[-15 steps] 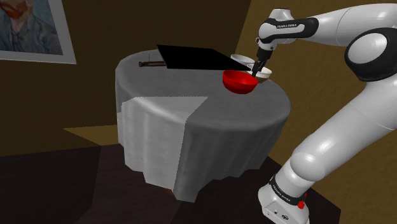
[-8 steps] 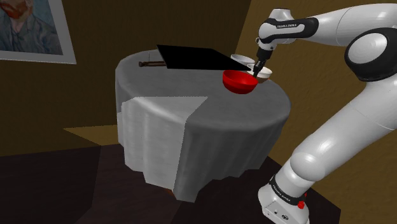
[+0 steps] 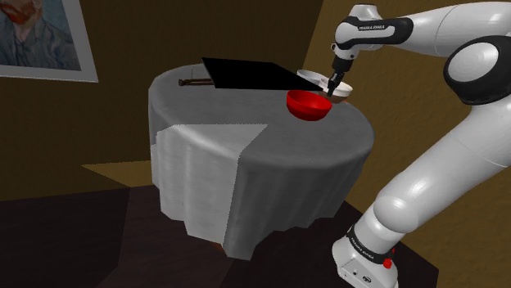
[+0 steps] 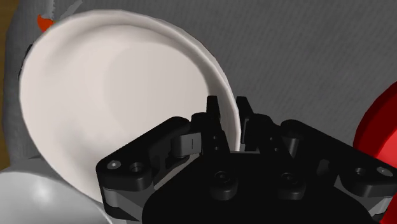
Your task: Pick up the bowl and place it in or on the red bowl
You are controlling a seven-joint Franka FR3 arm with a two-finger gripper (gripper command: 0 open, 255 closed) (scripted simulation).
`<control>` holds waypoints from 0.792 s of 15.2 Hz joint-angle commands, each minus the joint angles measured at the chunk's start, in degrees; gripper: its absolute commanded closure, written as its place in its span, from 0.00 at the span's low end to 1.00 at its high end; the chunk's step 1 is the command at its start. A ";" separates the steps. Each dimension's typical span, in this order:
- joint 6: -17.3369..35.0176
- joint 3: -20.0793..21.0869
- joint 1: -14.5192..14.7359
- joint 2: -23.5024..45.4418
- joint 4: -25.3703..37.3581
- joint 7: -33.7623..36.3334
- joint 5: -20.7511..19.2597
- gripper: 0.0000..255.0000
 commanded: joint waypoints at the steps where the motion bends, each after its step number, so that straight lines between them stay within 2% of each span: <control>1: -1.62 0.06 0.06 0.12 1.77 -0.19 0.14 1.00; 12: -10.15 0.11 0.25 1.68 11.82 -1.57 1.08 1.00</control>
